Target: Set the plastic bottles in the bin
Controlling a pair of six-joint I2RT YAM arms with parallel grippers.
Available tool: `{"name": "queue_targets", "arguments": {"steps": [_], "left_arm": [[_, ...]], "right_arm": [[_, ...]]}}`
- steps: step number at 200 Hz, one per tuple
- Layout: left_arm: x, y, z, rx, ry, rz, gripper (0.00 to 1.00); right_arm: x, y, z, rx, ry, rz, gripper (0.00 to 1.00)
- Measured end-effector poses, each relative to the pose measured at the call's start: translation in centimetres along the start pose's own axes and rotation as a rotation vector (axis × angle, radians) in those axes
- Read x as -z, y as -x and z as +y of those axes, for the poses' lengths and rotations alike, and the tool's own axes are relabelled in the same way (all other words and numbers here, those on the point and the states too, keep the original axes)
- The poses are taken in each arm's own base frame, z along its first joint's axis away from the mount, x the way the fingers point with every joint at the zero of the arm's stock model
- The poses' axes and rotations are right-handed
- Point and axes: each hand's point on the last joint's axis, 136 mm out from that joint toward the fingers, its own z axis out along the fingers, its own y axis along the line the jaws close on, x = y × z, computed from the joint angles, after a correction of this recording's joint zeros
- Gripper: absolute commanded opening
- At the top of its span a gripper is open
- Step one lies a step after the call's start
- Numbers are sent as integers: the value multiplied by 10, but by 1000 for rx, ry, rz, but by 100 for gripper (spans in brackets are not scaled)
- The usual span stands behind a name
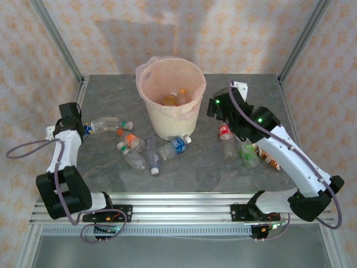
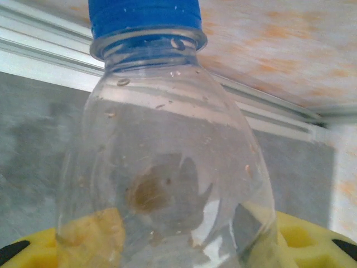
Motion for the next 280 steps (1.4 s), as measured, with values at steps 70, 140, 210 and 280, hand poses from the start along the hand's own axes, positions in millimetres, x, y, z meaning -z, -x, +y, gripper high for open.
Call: {"name": "queue_targets", "arguments": {"steps": [70, 140, 210, 280], "left_arm": [[138, 14, -111, -72, -446, -21, 52], [231, -52, -195, -326, -739, 70, 53], [301, -155, -278, -708, -1008, 106, 56], [319, -274, -280, -1179, -1165, 70, 60]], "right_arm": [[3, -10, -6, -22, 21, 2, 99], [1, -17, -4, -42, 42, 16, 99], [13, -13, -10, -101, 73, -14, 99], [7, -21, -19, -134, 27, -20, 99]]}}
